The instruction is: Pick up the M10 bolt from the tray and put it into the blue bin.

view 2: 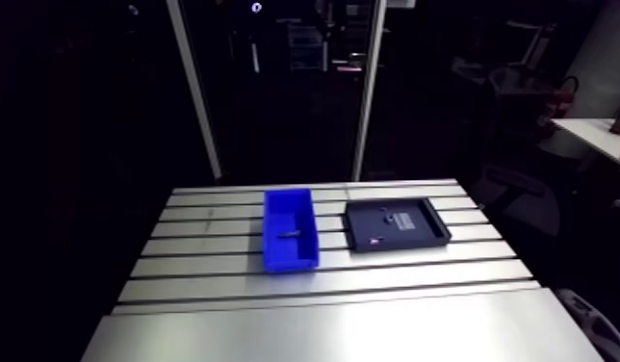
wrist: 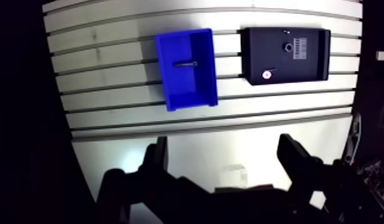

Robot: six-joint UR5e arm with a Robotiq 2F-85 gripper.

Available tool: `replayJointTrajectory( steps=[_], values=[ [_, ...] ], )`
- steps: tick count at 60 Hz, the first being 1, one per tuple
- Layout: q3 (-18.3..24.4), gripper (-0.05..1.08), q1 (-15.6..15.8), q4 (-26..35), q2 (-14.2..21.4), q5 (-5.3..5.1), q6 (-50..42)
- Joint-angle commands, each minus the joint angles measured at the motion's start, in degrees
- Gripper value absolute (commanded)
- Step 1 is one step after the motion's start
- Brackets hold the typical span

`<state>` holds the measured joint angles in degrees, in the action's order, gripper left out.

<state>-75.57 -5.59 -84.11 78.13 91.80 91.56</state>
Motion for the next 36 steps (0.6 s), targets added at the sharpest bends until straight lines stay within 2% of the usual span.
replayJointTrajectory(
  steps=[1,36],
  values=[
    [0.2,0.00,-0.5,0.2,0.3,0.09,0.2],
    [0.3,0.00,-1.0,0.0,0.4,0.09,0.6]
  ],
)
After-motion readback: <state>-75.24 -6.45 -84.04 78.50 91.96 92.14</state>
